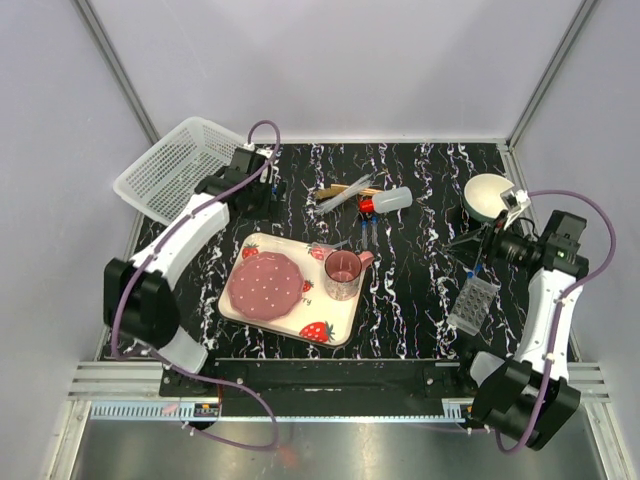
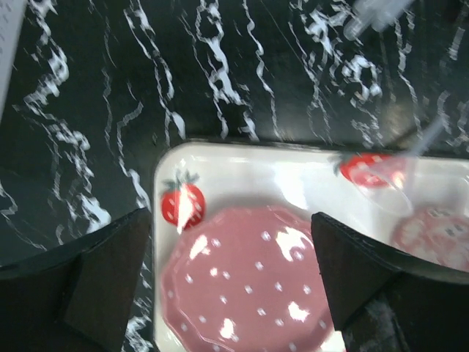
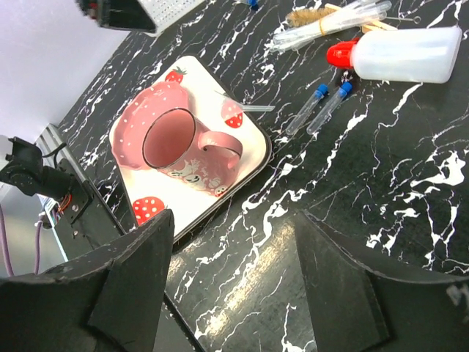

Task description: Organize the chemistry lab equipment

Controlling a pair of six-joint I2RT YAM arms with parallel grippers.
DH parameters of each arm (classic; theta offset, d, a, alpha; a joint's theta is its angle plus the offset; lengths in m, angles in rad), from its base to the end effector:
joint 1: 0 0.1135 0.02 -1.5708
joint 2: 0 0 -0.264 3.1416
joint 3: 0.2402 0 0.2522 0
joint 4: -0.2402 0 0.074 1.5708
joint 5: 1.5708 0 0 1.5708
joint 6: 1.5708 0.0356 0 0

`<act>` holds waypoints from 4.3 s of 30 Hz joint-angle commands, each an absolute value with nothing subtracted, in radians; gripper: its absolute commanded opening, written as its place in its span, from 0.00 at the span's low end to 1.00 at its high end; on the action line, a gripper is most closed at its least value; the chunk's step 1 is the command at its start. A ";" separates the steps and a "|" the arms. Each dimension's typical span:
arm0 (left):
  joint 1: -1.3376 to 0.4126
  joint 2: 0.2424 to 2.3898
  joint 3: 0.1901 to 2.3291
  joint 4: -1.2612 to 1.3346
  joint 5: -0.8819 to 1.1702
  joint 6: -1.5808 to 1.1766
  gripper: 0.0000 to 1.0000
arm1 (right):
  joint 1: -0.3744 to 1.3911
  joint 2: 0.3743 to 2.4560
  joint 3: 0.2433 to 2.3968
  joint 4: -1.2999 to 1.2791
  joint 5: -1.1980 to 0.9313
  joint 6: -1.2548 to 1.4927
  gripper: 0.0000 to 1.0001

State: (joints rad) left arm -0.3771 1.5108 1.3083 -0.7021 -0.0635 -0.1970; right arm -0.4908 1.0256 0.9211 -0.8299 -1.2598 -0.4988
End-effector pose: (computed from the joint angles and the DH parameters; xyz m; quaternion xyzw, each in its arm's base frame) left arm 0.3020 -0.1172 0.3004 0.0746 0.9417 -0.0638 0.3219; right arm 0.1777 -0.0566 0.3051 -0.1874 0.7668 0.3723 0.4882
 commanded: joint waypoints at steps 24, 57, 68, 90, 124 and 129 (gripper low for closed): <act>-0.284 2.224 1.976 -0.735 -0.104 0.575 0.37 | -0.488 0.962 0.923 -0.782 -1.287 -0.472 0.74; -0.173 2.427 2.138 -0.686 0.236 0.644 0.72 | -0.534 1.042 0.931 -0.804 -1.324 -0.471 0.73; -0.167 2.464 2.151 -0.689 0.264 0.552 0.73 | -0.535 1.043 0.939 -0.827 -1.342 -0.489 0.74; -0.166 2.418 2.074 -0.816 0.141 0.253 0.52 | -0.535 0.999 0.942 -0.845 -1.350 -0.512 0.74; -0.166 2.188 1.815 -0.756 0.233 0.003 0.00 | -0.534 0.894 0.910 -0.818 -1.354 -0.531 0.75; -0.166 2.036 1.709 -0.655 0.320 -0.023 0.00 | -0.534 0.940 0.972 -0.935 -1.361 -0.656 0.78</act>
